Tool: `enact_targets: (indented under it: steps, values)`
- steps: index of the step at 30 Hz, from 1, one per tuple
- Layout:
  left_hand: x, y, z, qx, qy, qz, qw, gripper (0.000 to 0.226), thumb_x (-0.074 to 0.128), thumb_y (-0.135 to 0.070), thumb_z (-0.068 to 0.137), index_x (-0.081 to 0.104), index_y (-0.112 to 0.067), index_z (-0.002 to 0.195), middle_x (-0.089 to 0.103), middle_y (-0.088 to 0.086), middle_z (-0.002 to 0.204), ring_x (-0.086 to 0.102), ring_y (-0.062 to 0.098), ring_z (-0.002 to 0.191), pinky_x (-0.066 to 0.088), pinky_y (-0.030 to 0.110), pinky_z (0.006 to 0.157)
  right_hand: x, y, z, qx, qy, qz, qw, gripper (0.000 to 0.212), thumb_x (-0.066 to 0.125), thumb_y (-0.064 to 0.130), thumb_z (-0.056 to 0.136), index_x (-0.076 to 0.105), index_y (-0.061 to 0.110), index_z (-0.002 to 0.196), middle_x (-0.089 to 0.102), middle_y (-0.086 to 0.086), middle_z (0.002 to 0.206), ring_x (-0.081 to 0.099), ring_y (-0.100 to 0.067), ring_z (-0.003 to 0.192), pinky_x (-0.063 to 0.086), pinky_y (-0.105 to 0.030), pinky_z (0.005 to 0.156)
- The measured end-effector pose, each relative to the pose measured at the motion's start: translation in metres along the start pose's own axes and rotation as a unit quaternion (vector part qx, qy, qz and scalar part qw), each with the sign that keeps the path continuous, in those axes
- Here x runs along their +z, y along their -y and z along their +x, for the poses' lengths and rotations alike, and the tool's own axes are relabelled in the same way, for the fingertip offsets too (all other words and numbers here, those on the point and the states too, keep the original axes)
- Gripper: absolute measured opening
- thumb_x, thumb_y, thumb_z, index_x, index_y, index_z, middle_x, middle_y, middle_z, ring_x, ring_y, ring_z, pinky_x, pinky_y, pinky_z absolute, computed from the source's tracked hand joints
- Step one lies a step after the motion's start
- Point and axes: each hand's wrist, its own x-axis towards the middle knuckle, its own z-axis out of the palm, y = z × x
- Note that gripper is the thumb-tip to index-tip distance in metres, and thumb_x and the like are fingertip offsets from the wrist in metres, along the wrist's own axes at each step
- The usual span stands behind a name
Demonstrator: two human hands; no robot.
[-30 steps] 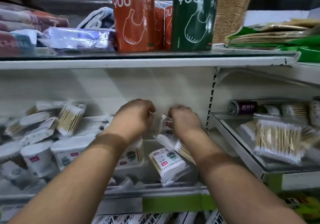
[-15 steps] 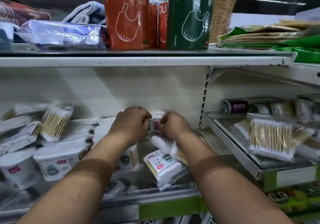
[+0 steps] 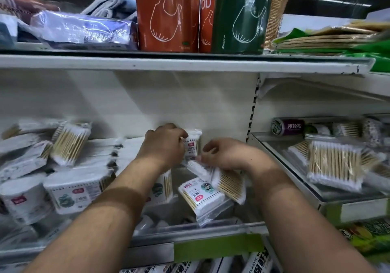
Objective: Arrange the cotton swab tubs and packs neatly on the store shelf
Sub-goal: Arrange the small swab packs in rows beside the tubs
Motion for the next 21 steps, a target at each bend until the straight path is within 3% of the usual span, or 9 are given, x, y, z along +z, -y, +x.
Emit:
enact_targets:
  steps: [2, 4, 6, 9, 11, 14, 18, 21]
  values:
    - [0.004, 0.003, 0.003, 0.001, 0.009, -0.004, 1.000, 0.038, 0.045, -0.021, 0.090, 0.063, -0.033, 0.123, 0.053, -0.005, 0.129, 0.047, 0.020, 0.120, 0.031, 0.036, 0.100, 0.005, 0.003, -0.004, 0.005, 0.063, -0.033, 0.997, 0.043, 0.066, 0.050, 0.088, 0.057, 0.032, 0.125, 0.062, 0.008, 0.103, 0.058, -0.010, 0.082, 0.049, -0.030, 0.074]
    - [0.006, 0.005, 0.004, 0.004, 0.020, -0.008, 1.000, 0.044, 0.044, -0.021, 0.088, 0.061, -0.038, 0.125, 0.051, -0.007, 0.128, 0.044, 0.022, 0.120, 0.031, 0.035, 0.098, 0.010, 0.002, -0.001, 0.000, 0.062, -0.039, 0.997, 0.042, 0.066, 0.047, 0.088, 0.058, 0.030, 0.125, 0.060, 0.011, 0.094, 0.058, -0.007, 0.078, 0.045, -0.026, 0.066]
    - [0.006, 0.006, 0.004, 0.014, 0.028, 0.001, 0.999, 0.045, 0.045, -0.022, 0.088, 0.061, -0.040, 0.125, 0.048, -0.008, 0.130, 0.040, 0.022, 0.121, 0.029, 0.034, 0.098, 0.015, -0.003, 0.003, -0.007, 0.043, -0.015, 0.999, 0.039, 0.065, 0.044, 0.088, 0.059, 0.031, 0.124, 0.063, 0.010, 0.099, 0.061, -0.010, 0.084, 0.050, -0.029, 0.074]
    - [0.003, 0.004, 0.002, 0.035, 0.028, 0.024, 0.999, 0.043, 0.045, -0.019, 0.091, 0.062, -0.035, 0.127, 0.048, -0.008, 0.135, 0.035, 0.017, 0.126, 0.027, 0.037, 0.101, 0.024, -0.012, 0.009, -0.020, -0.029, 0.086, 0.996, 0.032, 0.055, 0.046, 0.093, 0.057, 0.035, 0.122, 0.065, 0.007, 0.109, 0.062, -0.015, 0.090, 0.051, -0.036, 0.080]
    - [0.001, 0.003, 0.001, 0.036, 0.022, 0.021, 0.999, 0.042, 0.045, -0.018, 0.091, 0.063, -0.031, 0.127, 0.048, -0.009, 0.137, 0.034, 0.016, 0.127, 0.027, 0.037, 0.102, 0.026, -0.016, 0.014, -0.011, -0.101, 0.163, 0.981, 0.031, 0.040, 0.042, 0.099, 0.056, 0.029, 0.122, 0.064, 0.001, 0.109, 0.061, -0.018, 0.088, 0.048, -0.035, 0.075]
    - [0.000, 0.002, 0.001, 0.027, 0.023, 0.016, 0.999, 0.042, 0.044, -0.017, 0.090, 0.063, -0.028, 0.126, 0.049, -0.010, 0.138, 0.036, 0.015, 0.128, 0.028, 0.038, 0.103, 0.029, -0.028, 0.029, 0.020, -0.173, 0.207, 0.963, 0.038, 0.031, 0.037, 0.099, 0.059, 0.020, 0.118, 0.065, -0.007, 0.110, 0.060, -0.024, 0.093, 0.049, -0.040, 0.084]
    - [-0.002, 0.001, -0.002, 0.028, 0.018, 0.021, 0.999, 0.040, 0.044, -0.020, 0.092, 0.063, -0.027, 0.126, 0.053, -0.008, 0.135, 0.040, 0.016, 0.126, 0.031, 0.039, 0.103, 0.037, -0.036, 0.037, 0.032, -0.206, 0.337, 0.918, 0.036, 0.032, 0.048, 0.100, 0.054, 0.028, 0.122, 0.068, -0.004, 0.107, 0.065, -0.026, 0.097, 0.052, -0.049, 0.093]
    - [-0.003, 0.000, -0.003, 0.022, 0.017, 0.019, 0.999, 0.038, 0.044, -0.022, 0.092, 0.062, -0.027, 0.125, 0.054, -0.007, 0.135, 0.041, 0.017, 0.125, 0.031, 0.039, 0.103, 0.038, -0.033, 0.036, 0.027, -0.242, 0.331, 0.912, 0.052, 0.024, 0.064, 0.097, 0.052, 0.028, 0.122, 0.066, -0.004, 0.108, 0.063, -0.027, 0.101, 0.049, -0.048, 0.096]
